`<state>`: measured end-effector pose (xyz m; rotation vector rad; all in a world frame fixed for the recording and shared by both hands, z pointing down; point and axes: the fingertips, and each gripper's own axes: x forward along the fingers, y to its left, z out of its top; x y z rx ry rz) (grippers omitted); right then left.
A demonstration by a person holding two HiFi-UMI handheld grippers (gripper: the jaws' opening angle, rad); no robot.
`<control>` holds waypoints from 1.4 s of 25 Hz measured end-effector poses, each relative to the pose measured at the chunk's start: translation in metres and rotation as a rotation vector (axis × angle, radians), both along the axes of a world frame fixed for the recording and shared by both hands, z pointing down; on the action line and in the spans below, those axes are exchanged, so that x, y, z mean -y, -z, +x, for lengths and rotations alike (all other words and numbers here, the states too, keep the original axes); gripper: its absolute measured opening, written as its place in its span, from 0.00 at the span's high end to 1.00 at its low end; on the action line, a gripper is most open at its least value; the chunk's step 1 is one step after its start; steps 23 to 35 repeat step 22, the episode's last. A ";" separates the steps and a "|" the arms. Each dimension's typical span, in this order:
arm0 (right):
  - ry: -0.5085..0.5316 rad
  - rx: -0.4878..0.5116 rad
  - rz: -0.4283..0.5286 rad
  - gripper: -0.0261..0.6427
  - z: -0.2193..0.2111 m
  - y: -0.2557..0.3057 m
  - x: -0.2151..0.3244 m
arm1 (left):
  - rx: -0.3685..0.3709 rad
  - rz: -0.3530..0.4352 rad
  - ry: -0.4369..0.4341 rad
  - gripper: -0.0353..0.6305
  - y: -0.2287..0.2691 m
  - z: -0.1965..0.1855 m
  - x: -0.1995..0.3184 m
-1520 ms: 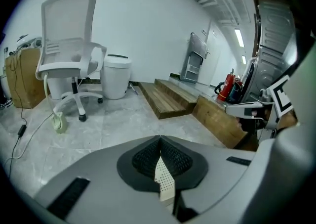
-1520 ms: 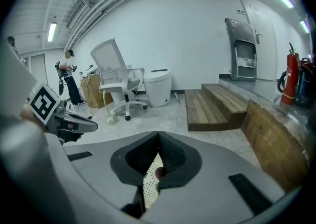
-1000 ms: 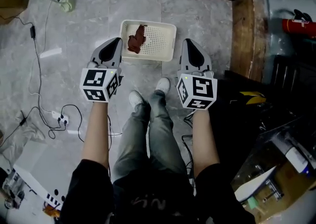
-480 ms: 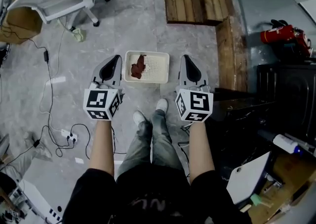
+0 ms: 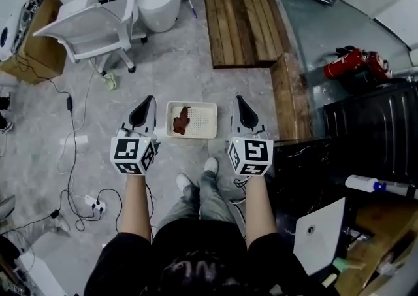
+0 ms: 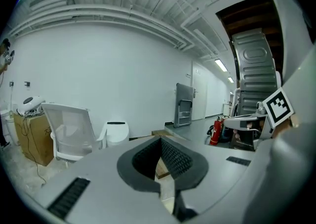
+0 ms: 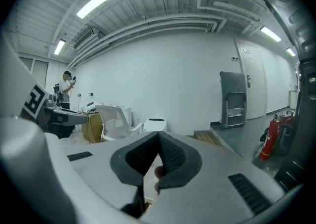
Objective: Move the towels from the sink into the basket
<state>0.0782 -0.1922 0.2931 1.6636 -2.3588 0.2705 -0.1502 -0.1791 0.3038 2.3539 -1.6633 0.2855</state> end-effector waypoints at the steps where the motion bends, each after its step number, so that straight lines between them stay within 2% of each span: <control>1: 0.001 0.000 0.011 0.94 0.001 0.009 -0.002 | 0.005 0.009 -0.002 0.92 0.009 0.001 -0.002; 10: -0.011 0.005 0.081 0.94 0.008 0.074 -0.014 | -0.014 0.062 0.018 0.92 0.070 -0.010 -0.013; 16: -0.027 0.010 0.118 0.94 0.019 0.100 -0.026 | 0.010 0.107 0.007 0.92 0.098 -0.002 -0.022; 22: -0.025 0.000 0.140 0.94 0.020 0.121 -0.036 | 0.011 0.114 -0.005 0.92 0.116 -0.001 -0.029; 35: -0.025 0.000 0.140 0.94 0.020 0.121 -0.036 | 0.011 0.114 -0.005 0.92 0.116 -0.001 -0.029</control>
